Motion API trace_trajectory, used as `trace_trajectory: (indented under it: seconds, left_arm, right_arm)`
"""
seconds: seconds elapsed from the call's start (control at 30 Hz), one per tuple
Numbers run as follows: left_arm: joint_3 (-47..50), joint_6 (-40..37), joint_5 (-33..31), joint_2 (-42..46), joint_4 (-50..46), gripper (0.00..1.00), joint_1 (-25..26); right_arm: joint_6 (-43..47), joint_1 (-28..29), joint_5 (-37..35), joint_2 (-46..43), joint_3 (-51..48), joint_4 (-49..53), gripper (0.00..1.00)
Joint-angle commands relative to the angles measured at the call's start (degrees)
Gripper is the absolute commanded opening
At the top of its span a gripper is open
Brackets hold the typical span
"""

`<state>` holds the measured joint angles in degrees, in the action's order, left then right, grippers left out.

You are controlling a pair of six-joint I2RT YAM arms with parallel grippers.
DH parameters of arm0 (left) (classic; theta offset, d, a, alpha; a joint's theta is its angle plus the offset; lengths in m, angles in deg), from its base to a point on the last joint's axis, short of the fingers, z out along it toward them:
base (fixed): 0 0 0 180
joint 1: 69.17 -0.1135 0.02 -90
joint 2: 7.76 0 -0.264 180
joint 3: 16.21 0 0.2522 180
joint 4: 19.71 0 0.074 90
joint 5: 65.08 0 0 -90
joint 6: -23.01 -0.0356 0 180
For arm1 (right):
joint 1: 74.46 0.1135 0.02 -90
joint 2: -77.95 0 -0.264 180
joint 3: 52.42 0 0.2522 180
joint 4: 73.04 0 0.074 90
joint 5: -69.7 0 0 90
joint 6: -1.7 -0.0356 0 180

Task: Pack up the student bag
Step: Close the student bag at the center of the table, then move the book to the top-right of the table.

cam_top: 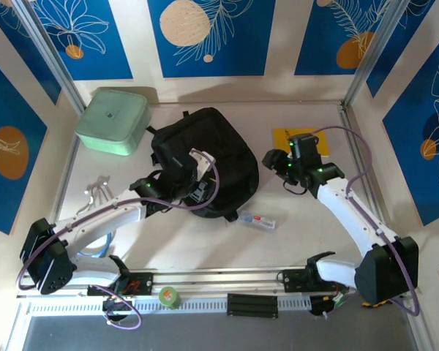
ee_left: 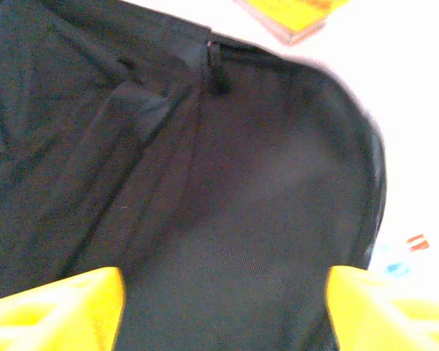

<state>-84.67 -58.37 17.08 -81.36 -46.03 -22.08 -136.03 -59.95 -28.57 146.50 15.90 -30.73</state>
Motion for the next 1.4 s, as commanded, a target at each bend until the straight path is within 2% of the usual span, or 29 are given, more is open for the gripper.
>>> trace_trajectory:
  seconds: [0.0, 0.07, 0.13, 0.2, 0.27, 0.4, 0.5, 0.8, 0.93, 1.07, 1.23, 1.37]
  left_arm:
    - [1.9, 9.7, 6.4, 2.6, 13.3, 0.82, -0.4]
    - [3.3, 13.0, 7.8, 2.8, 17.1, 0.88, -0.4]
    - [4.6, 16.1, 5.8, 2.7, 19.4, 0.94, -0.4]
    - [5.7, 19.1, 3.0, 2.7, 19.6, 0.99, -0.5]
    - [5.8, 20.8, 3.0, 2.7, 18.2, 1.00, -1.0]
    - [6.7, 21.4, 3.4, 3.6, 17.3, 1.00, -2.0]
    - [7.5, 21.5, 3.8, 4.2, 17.5, 1.00, -2.6]
    - [7.4, 22.0, 5.7, 3.3, 15.6, 1.00, -3.6]
    - [6.8, 22.1, 5.6, 2.5, 14.3, 1.00, -3.5]
    - [6.1, 22.2, 5.4, 1.3, 13.3, 1.00, -3.5]
    - [4.8, 22.1, 5.7, -0.6, 12.3, 1.00, -3.6]
    - [3.5, 21.8, 5.9, -2.2, 11.7, 1.00, -3.6]
  right_arm:
    - [4.9, -4.0, 4.5, 2.8, 3.6, 1.9, 0.70]
    - [5.4, -6.5, 6.2, 7.2, 6.4, 0.7, 0.73]
    - [5.7, -9.3, 9.6, 12.8, 9.4, -1.2, 0.76]
    - [4.6, -13.0, 15.4, 19.9, 13.4, -1.8, 0.76]
    - [4.4, -14.9, 19.3, 26.1, 17.5, -2.2, 0.76]
    - [6.1, -15.1, 17.4, 36.4, 26.2, -0.7, 0.77]
    - [6.1, -15.3, 19.0, 43.6, 33.0, 1.0, 0.79]
    - [6.1, -13.5, 14.9, 57.1, 48.1, 5.9, 0.87]
    - [5.9, -12.9, 13.3, 60.8, 52.6, 9.1, 0.88]
    - [5.3, -12.3, 11.5, 61.9, 52.5, 10.2, 0.87]
    - [3.4, -12.0, 9.4, 59.7, 47.0, 9.9, 0.84]
    - [1.2, -12.7, 11.0, 55.3, 38.4, 7.3, 0.81]
